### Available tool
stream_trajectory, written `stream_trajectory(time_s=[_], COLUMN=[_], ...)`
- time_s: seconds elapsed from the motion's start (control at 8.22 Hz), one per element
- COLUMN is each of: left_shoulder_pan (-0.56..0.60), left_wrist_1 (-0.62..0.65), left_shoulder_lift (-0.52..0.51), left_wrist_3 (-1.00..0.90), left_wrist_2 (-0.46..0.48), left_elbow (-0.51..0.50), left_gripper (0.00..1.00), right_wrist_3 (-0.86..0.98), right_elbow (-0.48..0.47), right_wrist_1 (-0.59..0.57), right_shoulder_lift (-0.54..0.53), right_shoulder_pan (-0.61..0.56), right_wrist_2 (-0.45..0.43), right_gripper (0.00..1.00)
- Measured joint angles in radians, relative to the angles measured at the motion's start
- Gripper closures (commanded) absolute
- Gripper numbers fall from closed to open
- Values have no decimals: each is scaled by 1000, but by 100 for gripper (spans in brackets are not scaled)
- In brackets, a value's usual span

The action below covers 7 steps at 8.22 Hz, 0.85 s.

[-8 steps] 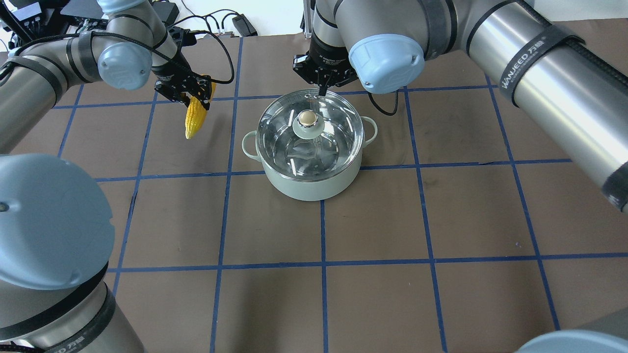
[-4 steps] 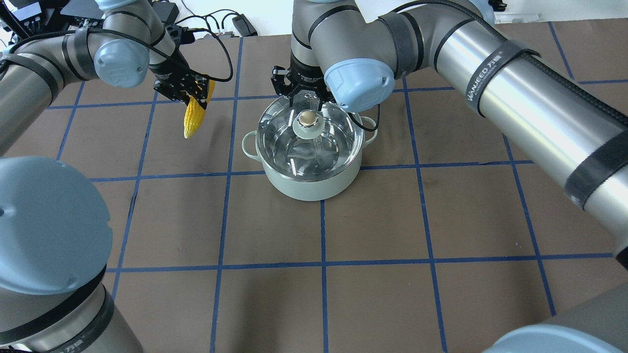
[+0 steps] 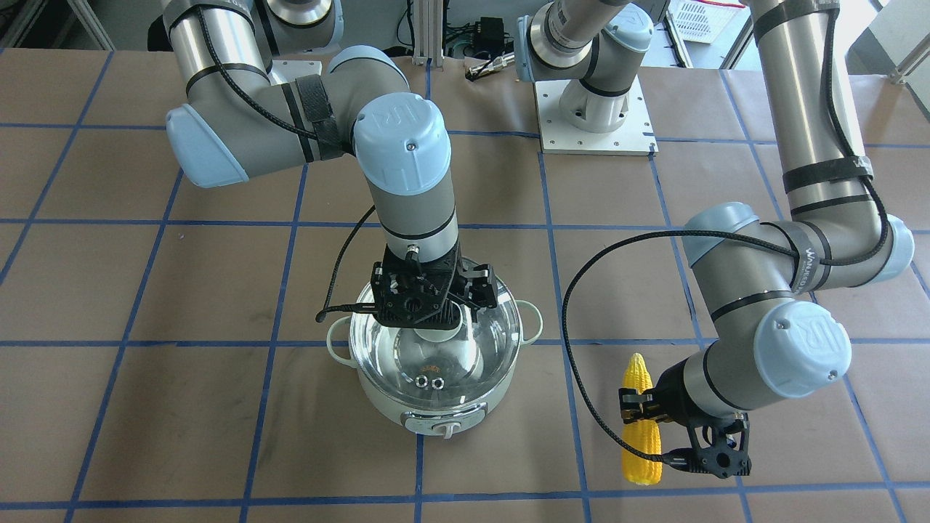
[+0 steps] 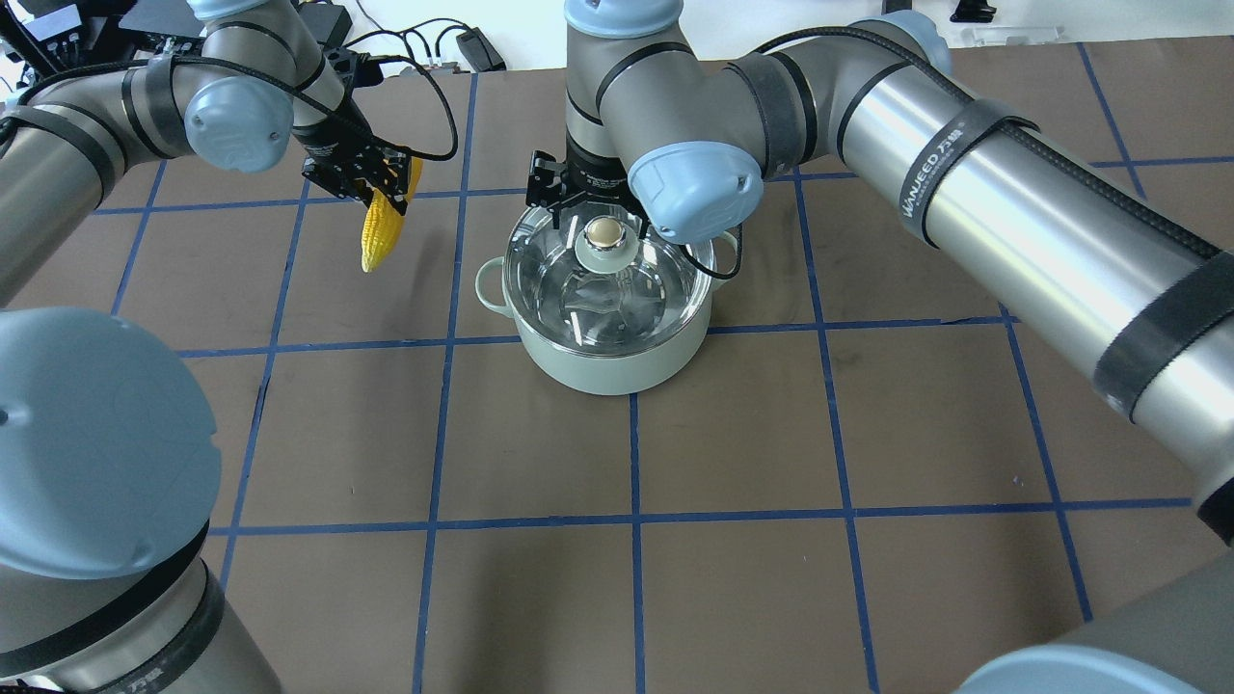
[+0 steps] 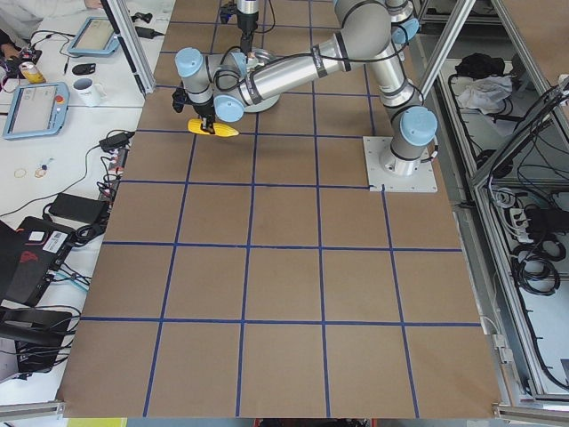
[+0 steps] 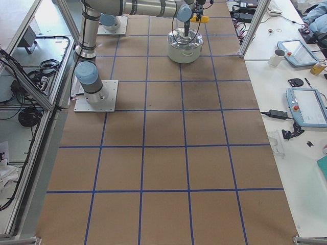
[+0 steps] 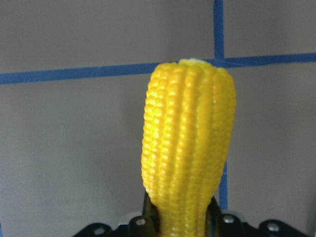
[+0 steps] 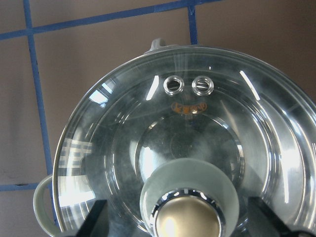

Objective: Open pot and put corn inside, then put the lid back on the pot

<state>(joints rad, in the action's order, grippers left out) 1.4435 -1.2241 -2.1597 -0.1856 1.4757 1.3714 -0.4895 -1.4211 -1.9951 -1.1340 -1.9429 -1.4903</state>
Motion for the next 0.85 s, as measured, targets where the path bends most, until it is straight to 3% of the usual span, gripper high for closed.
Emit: stream_trajectory(time_s=[0.12, 0.49, 0.85], left_shoulder_pan=[0, 0, 1], left_wrist_1=[0, 1, 1], left_shoulder_lift=[0, -2, -2], left_wrist_3=[0, 0, 0], left_wrist_2=[-1, -1, -2], left_elbow=[0, 0, 0], left_gripper=[100, 100, 100], right_wrist_3=[3, 18, 35], right_elbow=[-2, -4, 6], right_wrist_1=[0, 0, 5], right_shoulder_lift=[1, 3, 3], right_shoulder_pan=[0, -1, 0], right_wrist_2=[-10, -24, -25], right_gripper=[58, 79, 81])
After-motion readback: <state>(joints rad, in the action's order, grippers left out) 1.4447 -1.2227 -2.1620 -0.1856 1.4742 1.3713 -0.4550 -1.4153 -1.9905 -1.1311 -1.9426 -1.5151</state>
